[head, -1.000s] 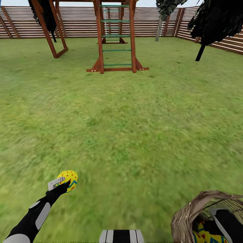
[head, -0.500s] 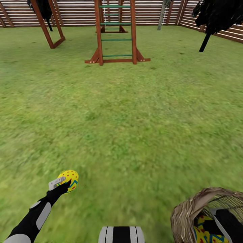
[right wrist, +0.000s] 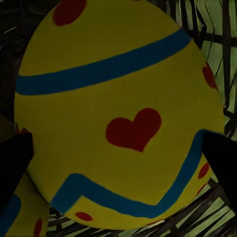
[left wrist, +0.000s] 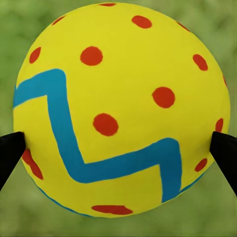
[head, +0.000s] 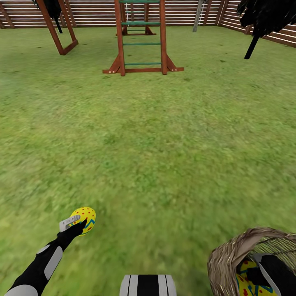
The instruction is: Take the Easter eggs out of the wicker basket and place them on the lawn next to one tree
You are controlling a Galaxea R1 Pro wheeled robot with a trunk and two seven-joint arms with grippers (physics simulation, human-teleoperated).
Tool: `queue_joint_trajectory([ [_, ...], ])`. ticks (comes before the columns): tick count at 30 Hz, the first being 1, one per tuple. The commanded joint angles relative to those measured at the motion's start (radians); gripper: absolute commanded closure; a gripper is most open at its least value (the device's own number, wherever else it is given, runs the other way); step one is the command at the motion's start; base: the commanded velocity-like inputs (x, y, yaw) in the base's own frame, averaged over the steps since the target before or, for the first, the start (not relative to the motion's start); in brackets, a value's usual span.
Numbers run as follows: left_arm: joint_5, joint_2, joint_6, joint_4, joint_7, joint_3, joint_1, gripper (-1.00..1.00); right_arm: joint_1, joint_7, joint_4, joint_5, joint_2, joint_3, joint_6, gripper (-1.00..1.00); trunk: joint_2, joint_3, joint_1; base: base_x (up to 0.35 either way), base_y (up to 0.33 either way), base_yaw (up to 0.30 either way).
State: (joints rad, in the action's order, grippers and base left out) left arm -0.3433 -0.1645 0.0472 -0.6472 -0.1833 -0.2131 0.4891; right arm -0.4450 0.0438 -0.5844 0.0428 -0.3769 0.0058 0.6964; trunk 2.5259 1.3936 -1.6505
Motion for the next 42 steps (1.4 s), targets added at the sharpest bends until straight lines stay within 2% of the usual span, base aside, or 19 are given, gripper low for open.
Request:
queue_joint_trajectory([
  [1,-0.009,0.000,0.005,0.000,-0.008,-0.003,0.001,1.00,0.000,0.001,-0.002,0.006,0.000,0.000,0.005,1.00,0.000,0.001,0.000,0.000,0.000,0.000],
  [25,-0.008,0.008,0.008,0.003,-0.008,-0.003,0.001,1.00,0.000,0.001,-0.002,0.006,0.000,0.002,0.005,1.00,0.000,0.001,0.000,0.000,0.000,0.000],
  [42,-0.006,0.010,0.019,0.049,-0.001,-0.002,0.001,1.00,0.000,0.001,-0.001,0.006,0.004,0.008,0.005,1.00,-0.004,-0.065,0.008,0.000,0.000,0.000],
])
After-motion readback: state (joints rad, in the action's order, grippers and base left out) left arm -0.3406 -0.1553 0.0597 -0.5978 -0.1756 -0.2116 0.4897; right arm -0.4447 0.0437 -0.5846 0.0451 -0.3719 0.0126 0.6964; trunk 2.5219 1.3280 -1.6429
